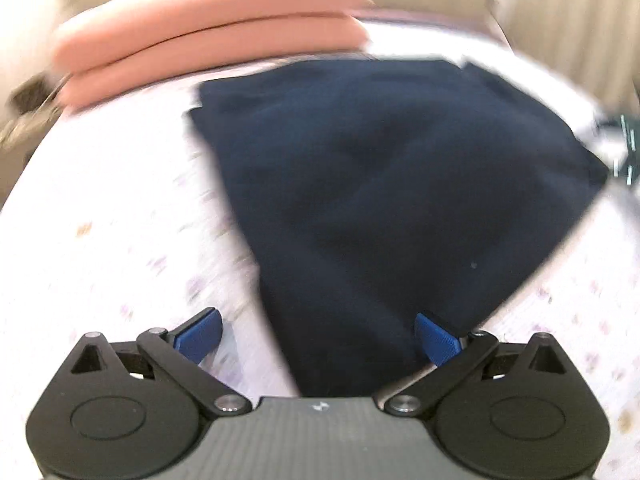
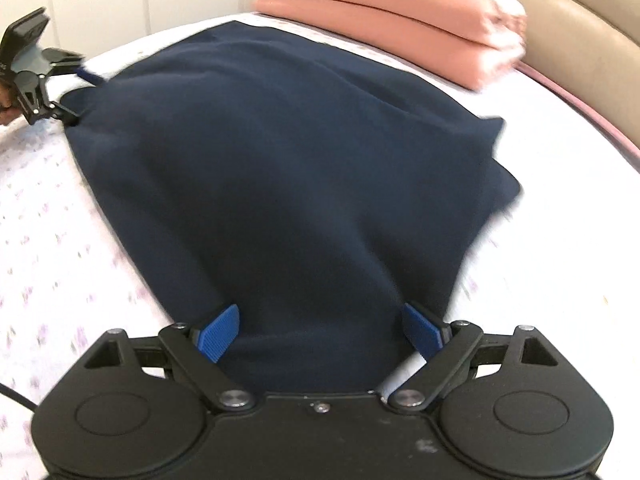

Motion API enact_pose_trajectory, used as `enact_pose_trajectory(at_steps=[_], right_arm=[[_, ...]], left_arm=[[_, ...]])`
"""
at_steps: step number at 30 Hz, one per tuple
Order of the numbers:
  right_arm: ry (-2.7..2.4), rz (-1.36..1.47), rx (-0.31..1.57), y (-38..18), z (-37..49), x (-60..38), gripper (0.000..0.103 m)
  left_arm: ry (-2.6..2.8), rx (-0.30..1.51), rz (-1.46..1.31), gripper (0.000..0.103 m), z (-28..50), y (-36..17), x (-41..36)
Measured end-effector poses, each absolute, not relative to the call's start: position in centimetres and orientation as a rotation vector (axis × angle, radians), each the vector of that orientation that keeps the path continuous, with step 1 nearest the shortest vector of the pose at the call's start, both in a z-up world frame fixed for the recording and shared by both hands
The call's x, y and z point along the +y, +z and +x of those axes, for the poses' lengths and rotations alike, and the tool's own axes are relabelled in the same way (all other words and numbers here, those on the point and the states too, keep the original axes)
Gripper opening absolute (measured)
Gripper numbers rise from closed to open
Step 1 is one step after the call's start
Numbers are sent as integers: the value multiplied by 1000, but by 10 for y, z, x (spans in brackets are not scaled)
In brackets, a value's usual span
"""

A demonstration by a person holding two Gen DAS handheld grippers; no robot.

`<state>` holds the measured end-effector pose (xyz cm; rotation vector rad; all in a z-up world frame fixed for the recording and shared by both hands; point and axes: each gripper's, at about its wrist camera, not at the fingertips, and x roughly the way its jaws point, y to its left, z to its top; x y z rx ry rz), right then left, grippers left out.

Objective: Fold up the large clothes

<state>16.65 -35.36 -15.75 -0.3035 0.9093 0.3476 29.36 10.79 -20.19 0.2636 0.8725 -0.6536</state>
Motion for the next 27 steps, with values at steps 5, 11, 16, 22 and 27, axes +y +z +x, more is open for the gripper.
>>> enact_pose_trajectory(at_steps=[5,11,16,22,27], right_arm=[[149,-44,1021,-152,151,-404,103],[-16,89,947,-97,141,-402,102],[-136,152,704,-43,164,-365,102],[-140,349,633,-53,242,-298,102],[-117,371,684,-83,299,-252,102]], left_arm=[[-580,878,260,103,270,-198,133],[-528,918,204,103,257,-188,141],[-492,980,-77,103,291,-174,151],[-453,971,-228,103,333,-172,144],[-476,987,-161,103,350,-182,120]])
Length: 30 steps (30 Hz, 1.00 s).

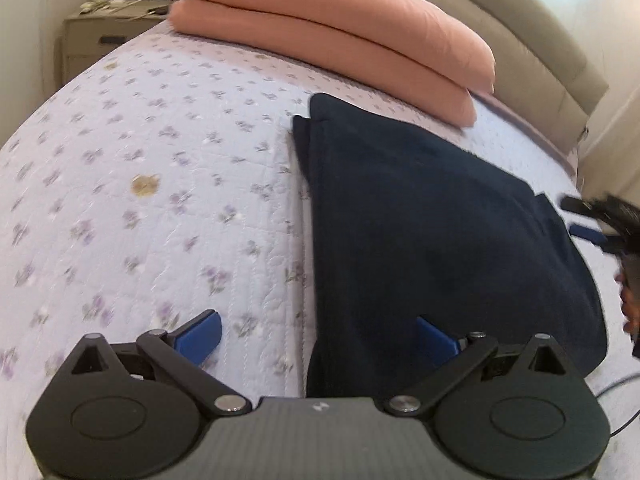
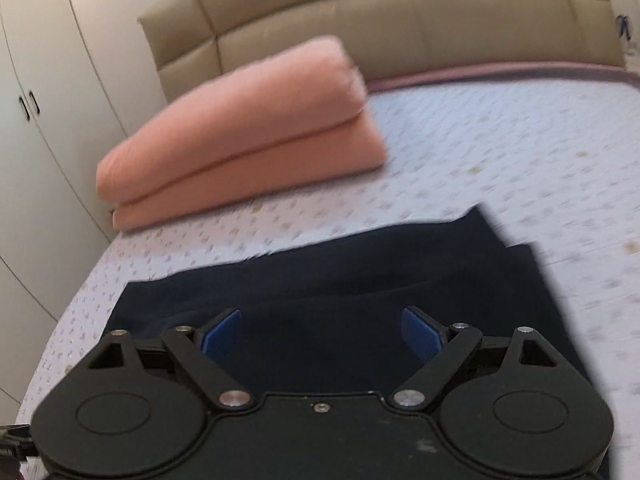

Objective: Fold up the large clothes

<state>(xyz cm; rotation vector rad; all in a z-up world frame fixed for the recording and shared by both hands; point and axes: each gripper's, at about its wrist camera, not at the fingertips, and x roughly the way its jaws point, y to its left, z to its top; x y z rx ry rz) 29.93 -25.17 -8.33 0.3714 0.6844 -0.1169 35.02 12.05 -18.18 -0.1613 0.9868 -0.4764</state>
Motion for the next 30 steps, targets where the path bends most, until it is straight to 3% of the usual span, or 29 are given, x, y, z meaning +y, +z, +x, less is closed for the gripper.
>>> enact_pose_trajectory(at_steps=[11,22,25,27,30], right_arm=[[-191,201,746,-147,363,-215,103],[-114,218,720,-144,349,-215,103],[-125,159,717,-146,343,-205,103],[-131,143,731,-147,333,-202,103],[-153,119,716,-149,303,-199,103]], left_arm=[[-586,950,-259,103,372,-195,99],[-764,1064,-434,102,406,-203,85],[-748,1070,-429,92,407,-203,79],[-710,1079,-438,68,407,-204,80],[-684,1086,-473,67,408,-205,82]])
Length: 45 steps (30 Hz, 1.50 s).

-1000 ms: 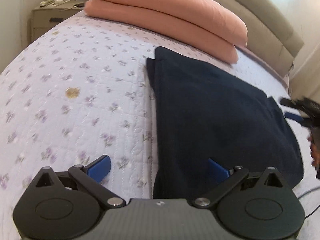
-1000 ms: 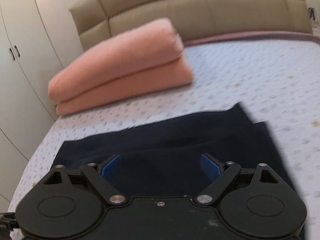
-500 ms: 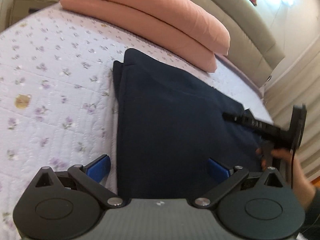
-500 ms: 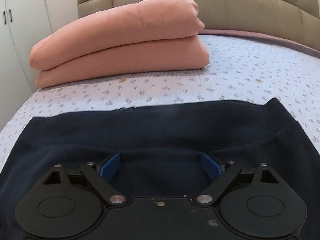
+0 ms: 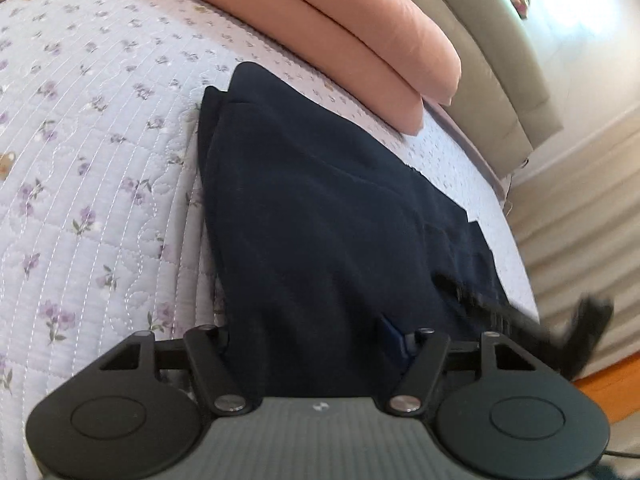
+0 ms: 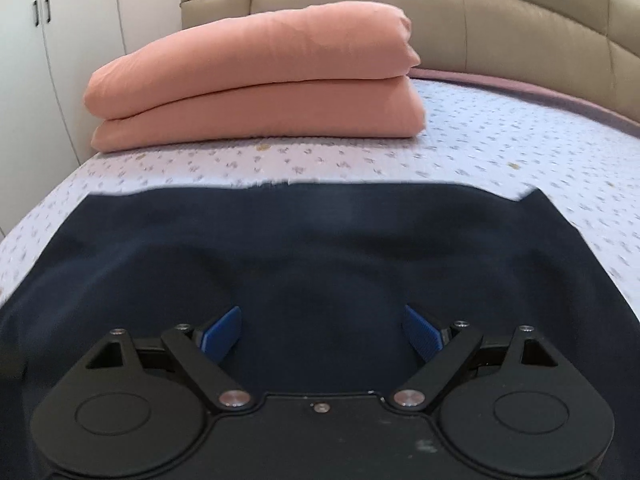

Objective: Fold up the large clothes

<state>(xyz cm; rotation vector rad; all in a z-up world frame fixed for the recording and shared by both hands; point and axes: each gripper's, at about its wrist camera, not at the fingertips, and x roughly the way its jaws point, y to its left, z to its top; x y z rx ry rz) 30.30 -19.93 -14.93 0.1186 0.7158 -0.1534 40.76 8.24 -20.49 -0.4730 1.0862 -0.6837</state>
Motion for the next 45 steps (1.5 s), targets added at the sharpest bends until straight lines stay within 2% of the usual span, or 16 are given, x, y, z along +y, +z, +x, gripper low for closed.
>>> enact_pose_trajectory(at_steps=[1,3,5,7,10,11,12,13,14,15,20,22,29,39,45], right_arm=[[-160,112,703,-151,291,-198,103],[-167,92,665,-152,265,-195,103],[-167,114,629,-152,240,-194,103],[-173,159,612,-149,221,-195,103],[-180,139,599,-147,198,-190,103],[-179,129,591,-148,191,-188,103],[-175,113,585,-150,184,-185,103],[-166,86,581,-152,178,-182,103],[-158,59,583,-153,173,-180,103],[-152,32,589,-156,168,-177,103],[-211,-42,591,-173,144,-169,103],[-216,29,620,-175,142,-177,103],[-214,5,654,-174,137,-177,103],[-181,-18,663,-175,127,-176,103],[-70,-22,683,-170,122,-195,103]], left_arm=[[-676,1088,-484,69,408,-206,82],[-683,1091,-531,86,409,-208,82],[-692,1094,-592,98,412,-211,79],[-684,1095,-577,102,413,-210,71],[-677,1091,-484,102,411,-205,56],[-676,1085,-457,95,410,-204,51],[-666,1084,-450,78,409,-204,48],[-648,1089,-451,70,408,-204,47],[-637,1094,-455,55,407,-204,47],[-632,1098,-448,47,406,-204,47],[-603,1077,-425,31,400,-191,34],[-601,1053,-435,30,397,-182,33],[-660,969,-507,29,381,-130,10],[-688,896,-319,29,348,-78,-97],[-710,882,-344,29,341,-71,-141]])
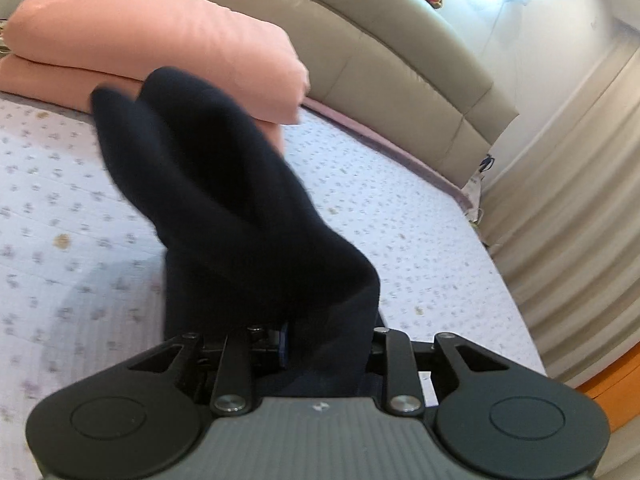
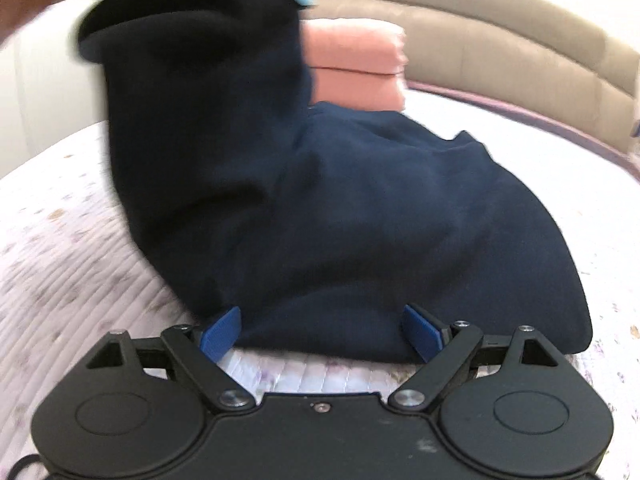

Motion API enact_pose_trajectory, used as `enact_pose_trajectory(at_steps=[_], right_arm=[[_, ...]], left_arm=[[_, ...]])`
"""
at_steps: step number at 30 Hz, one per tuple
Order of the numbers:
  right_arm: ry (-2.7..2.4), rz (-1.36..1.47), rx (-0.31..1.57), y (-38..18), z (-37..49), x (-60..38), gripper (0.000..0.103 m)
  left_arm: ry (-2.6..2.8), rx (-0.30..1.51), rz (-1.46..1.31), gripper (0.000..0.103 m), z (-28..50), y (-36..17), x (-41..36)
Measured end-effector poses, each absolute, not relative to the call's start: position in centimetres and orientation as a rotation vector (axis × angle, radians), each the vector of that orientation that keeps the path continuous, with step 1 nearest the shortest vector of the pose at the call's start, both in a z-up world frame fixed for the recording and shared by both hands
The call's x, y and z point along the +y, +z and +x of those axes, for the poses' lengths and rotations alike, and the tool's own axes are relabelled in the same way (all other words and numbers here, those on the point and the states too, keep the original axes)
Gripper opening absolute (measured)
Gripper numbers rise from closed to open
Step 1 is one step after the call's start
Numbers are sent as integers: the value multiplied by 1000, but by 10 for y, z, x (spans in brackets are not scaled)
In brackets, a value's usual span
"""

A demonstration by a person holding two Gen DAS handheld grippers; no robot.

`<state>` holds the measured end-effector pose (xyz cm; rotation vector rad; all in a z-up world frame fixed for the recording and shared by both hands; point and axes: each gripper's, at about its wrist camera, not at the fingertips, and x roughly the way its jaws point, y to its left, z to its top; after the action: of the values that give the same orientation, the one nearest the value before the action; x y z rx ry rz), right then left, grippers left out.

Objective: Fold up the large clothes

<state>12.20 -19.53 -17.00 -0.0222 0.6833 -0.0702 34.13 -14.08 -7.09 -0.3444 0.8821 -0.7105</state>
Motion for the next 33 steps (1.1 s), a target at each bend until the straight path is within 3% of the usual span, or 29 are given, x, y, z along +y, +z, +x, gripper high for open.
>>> enact_pose_trajectory(at_steps=[10,17,21,26,29,30,31,32,33], right_arm=[[-88,368,519,-98,78,-367,103],[241,582,558,-90,195,-444,103],[346,676,721,-115,273,-445,103],[340,721,760,-127,318,-432,103],[307,715,795,-124,340,-421,103],[296,715,808,-122,341,-420,97],[290,704,803,-119,342,-418,48],[262,670,770,-113,340,-416,10],[233,639,724,-104,334,-415,12]], left_arm=[[-768,875,-295,29,328,-106,-208],[-858,926,-230,28,310,-137,-250],[-868,907,-150,28,302,-143,-257],[-906,908,-144,28,301,-145,-245],[-934,905,-98,37,293,-138,-244],[-949,901,-96,48,289,-132,-240],[-958,893,-106,57,285,-124,-233],[-967,880,-120,73,280,-115,-224],[-989,872,-141,83,275,-104,-216]])
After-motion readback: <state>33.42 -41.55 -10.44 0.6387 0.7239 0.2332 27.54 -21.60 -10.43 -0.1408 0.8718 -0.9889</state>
